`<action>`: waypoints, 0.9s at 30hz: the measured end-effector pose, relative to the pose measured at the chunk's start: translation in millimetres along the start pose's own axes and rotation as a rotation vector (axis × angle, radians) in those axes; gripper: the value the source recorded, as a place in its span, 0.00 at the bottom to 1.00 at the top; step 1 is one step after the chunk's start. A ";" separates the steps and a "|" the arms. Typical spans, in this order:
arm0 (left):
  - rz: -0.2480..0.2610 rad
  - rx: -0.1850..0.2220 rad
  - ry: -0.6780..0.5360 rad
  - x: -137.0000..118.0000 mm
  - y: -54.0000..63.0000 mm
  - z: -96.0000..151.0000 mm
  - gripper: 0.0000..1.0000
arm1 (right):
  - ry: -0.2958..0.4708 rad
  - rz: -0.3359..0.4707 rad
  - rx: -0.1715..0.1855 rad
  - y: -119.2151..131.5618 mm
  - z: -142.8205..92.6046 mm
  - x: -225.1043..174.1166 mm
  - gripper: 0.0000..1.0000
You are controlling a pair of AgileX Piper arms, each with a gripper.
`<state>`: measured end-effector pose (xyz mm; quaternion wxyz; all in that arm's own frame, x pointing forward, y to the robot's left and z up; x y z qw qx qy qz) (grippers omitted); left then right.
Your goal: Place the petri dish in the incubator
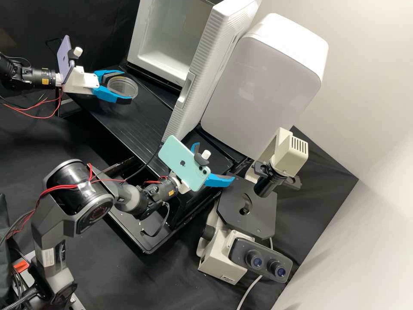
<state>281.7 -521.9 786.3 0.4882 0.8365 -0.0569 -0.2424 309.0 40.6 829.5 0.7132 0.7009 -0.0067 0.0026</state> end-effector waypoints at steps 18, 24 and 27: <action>0.129 0.027 0.009 32.0 48.6 -5.5 0.00 | 0.000 0.000 0.000 0.0 0.0 0.0 1.00; 0.133 0.037 0.091 60.7 60.9 -20.2 0.00 | 0.000 0.000 0.000 0.0 0.0 0.0 1.00; 0.134 0.019 0.117 78.6 66.2 -25.1 0.00 | 0.000 0.000 0.000 0.0 0.0 0.0 1.00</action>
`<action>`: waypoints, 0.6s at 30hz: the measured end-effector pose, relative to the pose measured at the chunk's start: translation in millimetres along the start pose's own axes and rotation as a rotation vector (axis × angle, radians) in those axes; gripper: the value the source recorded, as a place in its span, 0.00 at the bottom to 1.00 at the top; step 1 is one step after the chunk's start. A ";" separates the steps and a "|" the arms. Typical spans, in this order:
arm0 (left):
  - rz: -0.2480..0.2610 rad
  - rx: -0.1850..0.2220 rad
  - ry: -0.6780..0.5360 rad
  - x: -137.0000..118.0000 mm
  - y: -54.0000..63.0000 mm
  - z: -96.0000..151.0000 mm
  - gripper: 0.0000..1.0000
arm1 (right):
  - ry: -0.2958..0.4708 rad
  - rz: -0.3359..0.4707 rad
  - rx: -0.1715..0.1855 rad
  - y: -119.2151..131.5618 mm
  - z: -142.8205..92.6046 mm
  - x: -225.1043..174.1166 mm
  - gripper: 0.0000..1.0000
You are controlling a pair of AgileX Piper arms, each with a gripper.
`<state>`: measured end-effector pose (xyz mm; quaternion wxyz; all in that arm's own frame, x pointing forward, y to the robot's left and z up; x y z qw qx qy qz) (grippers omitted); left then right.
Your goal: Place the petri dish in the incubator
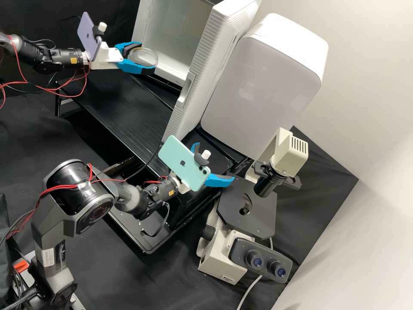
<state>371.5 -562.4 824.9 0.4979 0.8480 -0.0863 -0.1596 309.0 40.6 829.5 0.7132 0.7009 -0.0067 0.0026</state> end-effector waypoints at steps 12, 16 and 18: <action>-0.052 0.015 0.081 62.0 3.3 -8.8 0.00 | 0.000 0.000 0.000 0.0 0.0 0.0 1.00; -0.059 0.009 0.120 81.3 5.5 -11.5 0.00 | 0.000 0.000 0.000 0.0 0.0 0.0 1.00; -0.070 0.003 0.145 89.8 5.3 -15.0 0.00 | 0.000 0.000 0.000 0.0 0.0 0.0 1.00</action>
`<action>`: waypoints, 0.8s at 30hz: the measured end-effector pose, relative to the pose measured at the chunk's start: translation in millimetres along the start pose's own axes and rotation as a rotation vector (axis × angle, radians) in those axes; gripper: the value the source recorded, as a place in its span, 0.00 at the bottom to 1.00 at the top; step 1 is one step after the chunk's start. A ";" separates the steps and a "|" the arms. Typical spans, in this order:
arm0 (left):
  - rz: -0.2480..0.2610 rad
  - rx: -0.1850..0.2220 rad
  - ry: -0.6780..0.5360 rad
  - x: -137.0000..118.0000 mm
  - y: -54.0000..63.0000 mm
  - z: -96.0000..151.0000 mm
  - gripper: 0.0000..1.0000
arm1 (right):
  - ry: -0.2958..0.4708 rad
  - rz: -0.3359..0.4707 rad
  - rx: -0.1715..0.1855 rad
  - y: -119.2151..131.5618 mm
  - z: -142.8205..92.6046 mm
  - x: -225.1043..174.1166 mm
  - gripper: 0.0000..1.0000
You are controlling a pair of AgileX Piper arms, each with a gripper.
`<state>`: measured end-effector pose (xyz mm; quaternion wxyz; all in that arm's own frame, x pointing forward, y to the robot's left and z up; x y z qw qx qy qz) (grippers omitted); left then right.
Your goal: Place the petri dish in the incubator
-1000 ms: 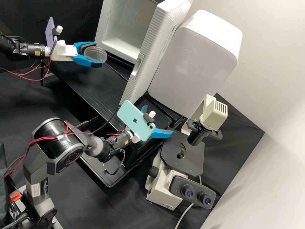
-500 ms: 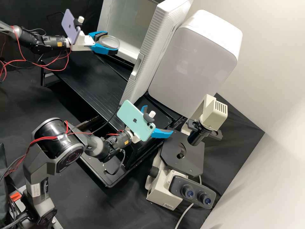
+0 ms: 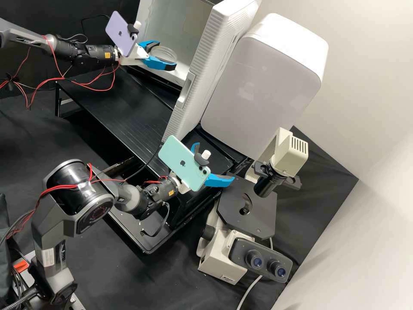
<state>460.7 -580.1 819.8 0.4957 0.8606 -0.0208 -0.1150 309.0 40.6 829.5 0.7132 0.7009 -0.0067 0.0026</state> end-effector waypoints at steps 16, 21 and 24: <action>-0.065 0.030 0.148 64.4 -0.8 5.6 0.00 | 0.000 0.000 0.000 0.0 0.0 0.0 1.00; -0.074 -0.007 0.170 77.3 -1.1 4.1 0.00 | 0.000 0.000 0.000 0.0 0.0 0.0 1.00; -0.064 -0.020 0.173 82.8 -1.4 3.9 0.00 | 0.000 0.000 0.000 0.0 0.0 0.0 1.00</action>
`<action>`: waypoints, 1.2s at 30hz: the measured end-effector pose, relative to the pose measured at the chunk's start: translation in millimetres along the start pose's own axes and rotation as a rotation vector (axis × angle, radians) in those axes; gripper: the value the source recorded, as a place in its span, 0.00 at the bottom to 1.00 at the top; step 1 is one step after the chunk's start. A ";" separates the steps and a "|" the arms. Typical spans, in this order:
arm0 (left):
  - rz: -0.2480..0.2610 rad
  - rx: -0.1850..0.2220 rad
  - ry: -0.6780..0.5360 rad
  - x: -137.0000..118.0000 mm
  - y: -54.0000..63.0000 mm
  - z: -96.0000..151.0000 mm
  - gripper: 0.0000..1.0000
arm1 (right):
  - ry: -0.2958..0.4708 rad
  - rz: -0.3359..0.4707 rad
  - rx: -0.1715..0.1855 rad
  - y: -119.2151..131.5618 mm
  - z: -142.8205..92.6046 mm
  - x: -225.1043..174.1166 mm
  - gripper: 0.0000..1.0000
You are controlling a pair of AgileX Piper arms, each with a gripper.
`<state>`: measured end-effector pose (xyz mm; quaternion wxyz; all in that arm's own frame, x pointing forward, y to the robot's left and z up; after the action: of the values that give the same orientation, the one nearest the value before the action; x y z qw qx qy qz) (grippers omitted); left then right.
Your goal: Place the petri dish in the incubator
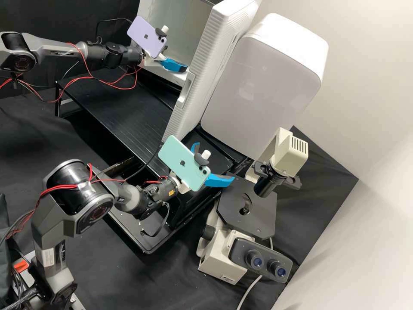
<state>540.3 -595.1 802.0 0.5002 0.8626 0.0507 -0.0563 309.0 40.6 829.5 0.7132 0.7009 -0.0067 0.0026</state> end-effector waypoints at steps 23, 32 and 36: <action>0.046 -0.013 0.027 22.7 -11.7 7.7 1.00 | 0.000 0.000 0.000 0.0 0.0 0.0 1.00; 0.047 -0.014 0.030 22.7 -11.7 7.5 1.00 | 0.000 0.000 0.000 0.0 0.0 0.0 1.00; 0.051 0.001 0.038 22.6 -11.2 6.8 1.00 | 0.000 0.000 0.000 0.0 0.0 0.0 1.00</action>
<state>560.8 -594.7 785.7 0.5001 0.8647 0.0380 -0.0272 309.0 40.6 829.5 0.7132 0.7009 -0.0067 0.0026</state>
